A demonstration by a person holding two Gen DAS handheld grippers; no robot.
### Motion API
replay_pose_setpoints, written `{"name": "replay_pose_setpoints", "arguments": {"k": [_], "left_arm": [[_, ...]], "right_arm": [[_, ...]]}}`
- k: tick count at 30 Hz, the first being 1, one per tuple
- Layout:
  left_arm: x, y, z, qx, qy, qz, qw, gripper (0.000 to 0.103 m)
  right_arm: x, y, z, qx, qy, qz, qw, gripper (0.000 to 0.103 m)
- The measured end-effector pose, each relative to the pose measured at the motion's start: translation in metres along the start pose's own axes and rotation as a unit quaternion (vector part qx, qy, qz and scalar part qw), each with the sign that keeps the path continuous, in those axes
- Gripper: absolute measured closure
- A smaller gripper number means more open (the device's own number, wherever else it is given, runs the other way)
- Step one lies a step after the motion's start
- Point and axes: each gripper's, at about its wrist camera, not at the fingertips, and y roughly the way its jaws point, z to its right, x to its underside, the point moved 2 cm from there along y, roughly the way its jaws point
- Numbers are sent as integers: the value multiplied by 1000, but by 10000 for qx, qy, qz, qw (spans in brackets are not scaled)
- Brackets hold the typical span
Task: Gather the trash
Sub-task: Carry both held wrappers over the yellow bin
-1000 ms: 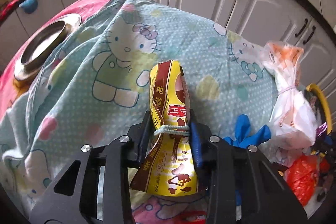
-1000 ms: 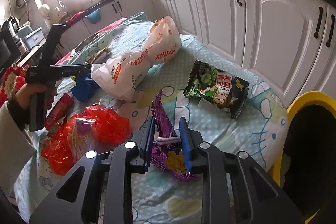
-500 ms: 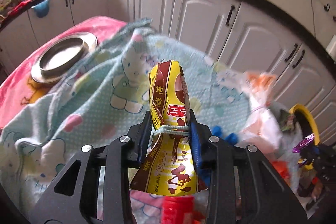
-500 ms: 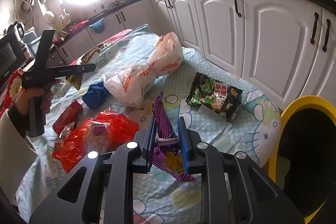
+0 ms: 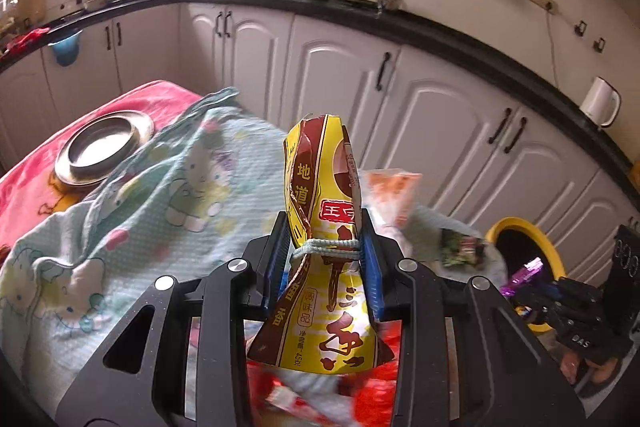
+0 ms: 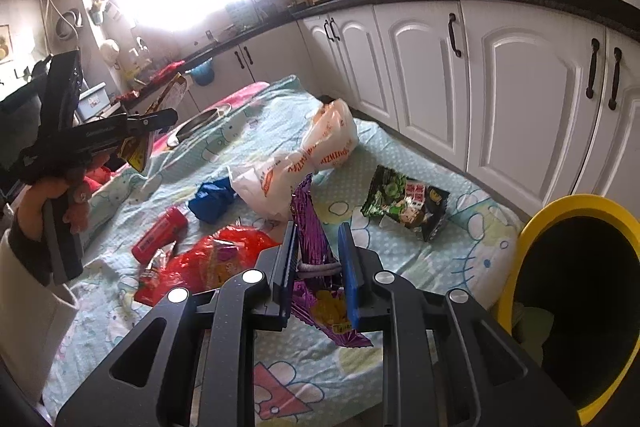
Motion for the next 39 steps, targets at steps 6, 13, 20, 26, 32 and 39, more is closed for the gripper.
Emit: {"name": "replay_pose_setpoints", "arguments": {"k": [6,13,20,26,32,39], "left_arm": [[0,-4,38,264,106,93,9996,77],[6,0,78,541,235,92,9982,77],[13,7,121,840,438,67,9955,77],[18,9,150,989,627,80,9931,77],[22,13,177,1173,757,55,9902,77],[31,18,208,1400,869,13,9863,77]], "right_arm": [[-8,-24,4,-23,0,229,9997,83],[-17,-55,16,22,24,475,9989,83],[-16,-83,35,234,50,636,9977,83],[-14,-104,54,449,108,737,9962,83],[-13,-121,73,662,174,843,9941,83],[-7,-138,100,980,334,938,9902,83]]}}
